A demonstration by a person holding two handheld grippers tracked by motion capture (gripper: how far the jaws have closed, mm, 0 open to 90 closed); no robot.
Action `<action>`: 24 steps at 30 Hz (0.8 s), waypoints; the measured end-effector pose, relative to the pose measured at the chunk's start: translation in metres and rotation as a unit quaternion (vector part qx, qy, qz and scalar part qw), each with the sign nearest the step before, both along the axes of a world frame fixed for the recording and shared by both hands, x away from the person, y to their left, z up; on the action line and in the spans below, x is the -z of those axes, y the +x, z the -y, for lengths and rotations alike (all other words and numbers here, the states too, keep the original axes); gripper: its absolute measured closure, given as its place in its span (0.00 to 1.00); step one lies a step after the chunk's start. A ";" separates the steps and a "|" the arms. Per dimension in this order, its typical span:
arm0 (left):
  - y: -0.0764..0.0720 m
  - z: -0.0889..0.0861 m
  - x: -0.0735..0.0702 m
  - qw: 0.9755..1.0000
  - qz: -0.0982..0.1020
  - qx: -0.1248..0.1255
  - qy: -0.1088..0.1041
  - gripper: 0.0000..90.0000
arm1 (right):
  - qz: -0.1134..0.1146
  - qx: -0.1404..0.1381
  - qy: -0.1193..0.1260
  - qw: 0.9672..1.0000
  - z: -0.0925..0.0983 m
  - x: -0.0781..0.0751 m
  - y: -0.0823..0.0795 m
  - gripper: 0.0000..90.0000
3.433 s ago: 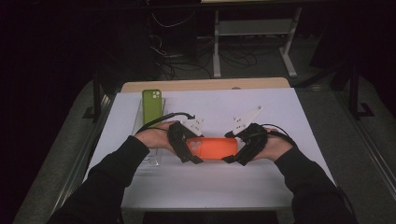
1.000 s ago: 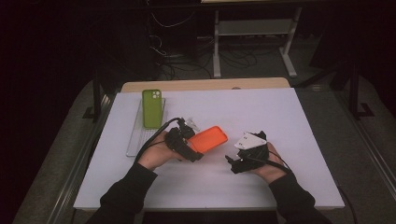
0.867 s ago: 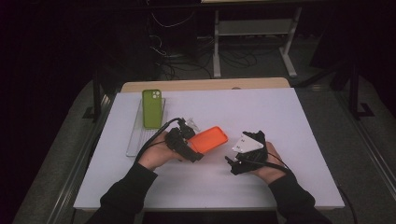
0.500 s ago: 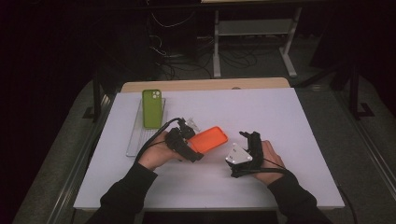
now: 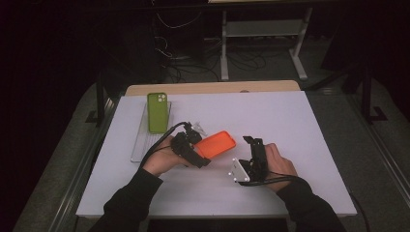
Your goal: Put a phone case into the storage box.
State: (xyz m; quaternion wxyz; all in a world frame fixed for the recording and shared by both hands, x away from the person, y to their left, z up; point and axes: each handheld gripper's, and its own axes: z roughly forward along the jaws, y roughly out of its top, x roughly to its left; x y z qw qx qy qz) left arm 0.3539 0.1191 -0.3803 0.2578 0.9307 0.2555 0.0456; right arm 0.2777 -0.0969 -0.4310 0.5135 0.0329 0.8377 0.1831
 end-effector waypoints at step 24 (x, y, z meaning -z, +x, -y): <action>-0.010 0.013 -0.003 0.999 0.010 0.033 0.002 0.18 | 0.110 -0.061 -0.079 0.989 -0.026 0.008 -0.011 0.18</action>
